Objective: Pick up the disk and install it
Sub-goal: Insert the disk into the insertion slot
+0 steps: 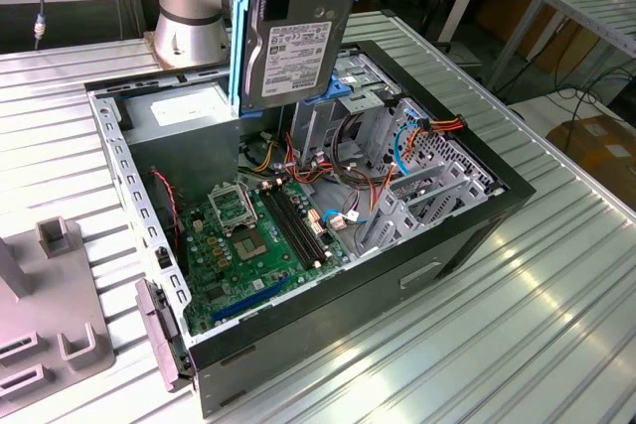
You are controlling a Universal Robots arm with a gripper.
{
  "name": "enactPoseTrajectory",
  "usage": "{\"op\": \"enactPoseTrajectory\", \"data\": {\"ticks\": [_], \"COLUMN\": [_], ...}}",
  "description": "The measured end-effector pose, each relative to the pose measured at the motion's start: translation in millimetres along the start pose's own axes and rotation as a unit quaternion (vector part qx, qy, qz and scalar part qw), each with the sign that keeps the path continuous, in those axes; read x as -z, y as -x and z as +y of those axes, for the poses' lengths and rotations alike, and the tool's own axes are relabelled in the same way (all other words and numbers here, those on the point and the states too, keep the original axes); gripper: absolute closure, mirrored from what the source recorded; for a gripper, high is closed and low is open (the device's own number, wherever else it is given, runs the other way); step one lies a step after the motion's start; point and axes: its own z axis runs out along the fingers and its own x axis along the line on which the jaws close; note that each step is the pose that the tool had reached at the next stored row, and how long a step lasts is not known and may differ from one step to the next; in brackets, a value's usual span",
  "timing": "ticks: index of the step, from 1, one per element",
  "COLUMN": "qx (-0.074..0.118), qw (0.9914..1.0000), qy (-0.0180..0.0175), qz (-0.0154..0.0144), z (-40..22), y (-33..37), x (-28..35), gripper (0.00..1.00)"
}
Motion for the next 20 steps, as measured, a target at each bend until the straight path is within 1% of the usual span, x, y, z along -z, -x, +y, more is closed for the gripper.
{"op": "enactPoseTrajectory", "data": {"ticks": [9,15,16,18,20], "qx": [0.000,0.000,0.000,0.000,0.000], "qw": [1.00000,1.00000,1.00000,1.00000,1.00000], "qy": [0.0000,0.0000,0.0000,0.0000,0.0000], "qz": [0.0000,0.0000,0.0001,0.0001,0.0001], "z": [-11.1,-23.9,-25.0,-26.0,-26.7], "y": [0.2,0.6,0.5,-0.9,-5.1], "x": [-1.2,-2.2,-2.3,-2.4,-2.4], "gripper": [0.63,0.63,0.63,0.63,0.63]}}
